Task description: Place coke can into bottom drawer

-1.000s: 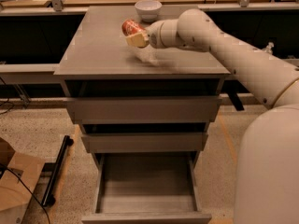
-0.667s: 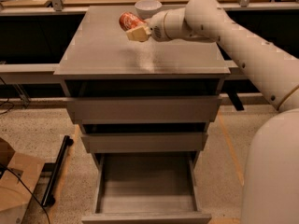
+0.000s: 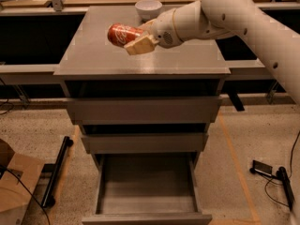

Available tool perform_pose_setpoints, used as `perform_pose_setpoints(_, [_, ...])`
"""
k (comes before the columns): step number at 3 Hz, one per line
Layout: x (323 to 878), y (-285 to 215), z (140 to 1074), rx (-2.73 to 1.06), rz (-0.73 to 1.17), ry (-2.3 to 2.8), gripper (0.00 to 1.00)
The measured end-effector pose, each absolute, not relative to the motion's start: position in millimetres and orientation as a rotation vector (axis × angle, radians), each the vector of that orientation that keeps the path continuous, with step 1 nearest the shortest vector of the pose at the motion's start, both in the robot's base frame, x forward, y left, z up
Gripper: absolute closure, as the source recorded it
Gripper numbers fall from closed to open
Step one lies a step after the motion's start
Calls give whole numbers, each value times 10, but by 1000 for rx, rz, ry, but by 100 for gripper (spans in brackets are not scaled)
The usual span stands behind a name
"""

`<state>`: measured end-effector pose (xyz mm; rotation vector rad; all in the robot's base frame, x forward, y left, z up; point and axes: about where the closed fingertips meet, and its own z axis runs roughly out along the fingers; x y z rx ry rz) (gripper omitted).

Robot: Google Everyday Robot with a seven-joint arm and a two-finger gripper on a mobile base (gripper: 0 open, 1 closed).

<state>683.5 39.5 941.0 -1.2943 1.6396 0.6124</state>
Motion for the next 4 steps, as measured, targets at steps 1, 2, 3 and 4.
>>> perform_pose_setpoints(1, [6103, 448, 9285, -1388, 719, 1616, 100])
perform_pose_setpoints(2, [6148, 471, 9291, -1387, 714, 1616, 100])
perform_pose_setpoints(3, [6168, 516, 9275, -1431, 724, 1615, 100])
perform_pose_setpoints(4, [6004, 602, 9087, -1492, 783, 1616, 100])
